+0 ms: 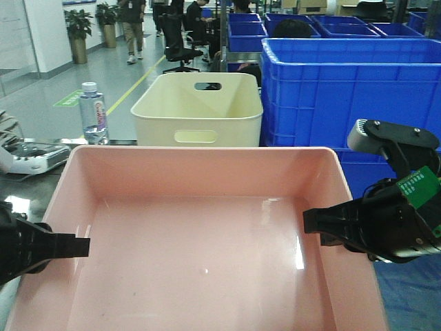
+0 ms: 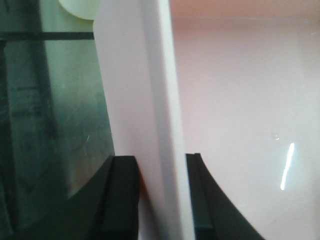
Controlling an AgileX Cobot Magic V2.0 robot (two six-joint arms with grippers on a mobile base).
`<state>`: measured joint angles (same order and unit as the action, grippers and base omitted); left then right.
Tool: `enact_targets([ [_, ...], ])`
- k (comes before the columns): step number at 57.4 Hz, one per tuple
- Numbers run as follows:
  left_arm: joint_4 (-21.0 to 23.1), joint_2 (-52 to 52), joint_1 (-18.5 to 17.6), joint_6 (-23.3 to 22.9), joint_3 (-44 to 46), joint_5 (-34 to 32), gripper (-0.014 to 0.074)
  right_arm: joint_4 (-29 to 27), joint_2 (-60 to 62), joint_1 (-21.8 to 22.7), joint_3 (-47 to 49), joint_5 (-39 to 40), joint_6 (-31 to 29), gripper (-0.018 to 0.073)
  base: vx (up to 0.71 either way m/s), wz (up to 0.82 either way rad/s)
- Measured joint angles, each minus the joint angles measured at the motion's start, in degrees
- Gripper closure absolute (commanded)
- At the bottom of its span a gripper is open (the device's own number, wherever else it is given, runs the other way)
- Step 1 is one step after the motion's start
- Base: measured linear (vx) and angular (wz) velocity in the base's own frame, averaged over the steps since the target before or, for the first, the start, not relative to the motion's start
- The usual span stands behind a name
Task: Grab pink bin and stack on right shelf
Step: 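Hold the pink bin with both grippers while the base drives away, then lower the pink bin onto the metal table with both grippers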
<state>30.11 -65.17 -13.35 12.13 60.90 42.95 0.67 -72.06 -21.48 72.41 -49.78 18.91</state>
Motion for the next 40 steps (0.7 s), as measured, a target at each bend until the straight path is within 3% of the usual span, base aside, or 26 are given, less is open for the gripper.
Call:
enact_targets([
  [40, -0.05, 0.00, 0.00, 0.00, 0.00, -0.63, 0.0598, 0.33, 0.00, 0.00, 0.00, 3.07, 0.00, 0.0568, 0.04, -0.07],
])
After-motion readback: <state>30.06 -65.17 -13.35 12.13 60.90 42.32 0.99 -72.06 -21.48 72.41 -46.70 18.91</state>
